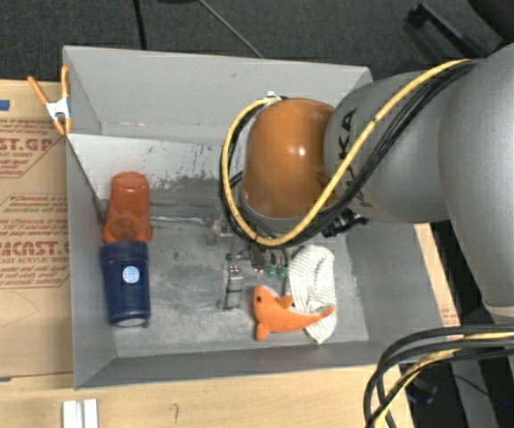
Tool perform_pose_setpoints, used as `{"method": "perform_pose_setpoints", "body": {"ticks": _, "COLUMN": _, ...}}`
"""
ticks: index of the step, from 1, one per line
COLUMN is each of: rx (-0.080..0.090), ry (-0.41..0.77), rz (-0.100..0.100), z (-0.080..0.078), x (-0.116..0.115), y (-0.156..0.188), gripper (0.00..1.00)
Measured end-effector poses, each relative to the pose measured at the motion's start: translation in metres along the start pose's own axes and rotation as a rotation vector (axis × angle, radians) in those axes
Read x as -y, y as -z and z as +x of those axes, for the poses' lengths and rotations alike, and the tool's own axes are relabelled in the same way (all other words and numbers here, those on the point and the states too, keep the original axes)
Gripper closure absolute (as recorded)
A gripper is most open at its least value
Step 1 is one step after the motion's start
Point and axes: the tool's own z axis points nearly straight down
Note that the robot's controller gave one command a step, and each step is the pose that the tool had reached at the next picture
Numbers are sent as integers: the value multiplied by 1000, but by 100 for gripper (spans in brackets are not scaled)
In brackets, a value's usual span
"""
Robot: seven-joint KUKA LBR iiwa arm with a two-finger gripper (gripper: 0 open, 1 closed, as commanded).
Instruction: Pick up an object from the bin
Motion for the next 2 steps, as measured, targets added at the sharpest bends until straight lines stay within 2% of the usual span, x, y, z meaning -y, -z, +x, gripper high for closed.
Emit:
{"method": "perform_pose_setpoints", "body": {"ticks": 1, "rx": 7, "ry": -1, "rz": -1, "z": -2, "x": 1, "y": 5, "gripper": 0}}
{"method": "perform_pose_setpoints", "body": {"ticks": 2, "rx": 15, "ry": -27, "rz": -3, "z": -3, "x": 46, "y": -41, "gripper": 0}}
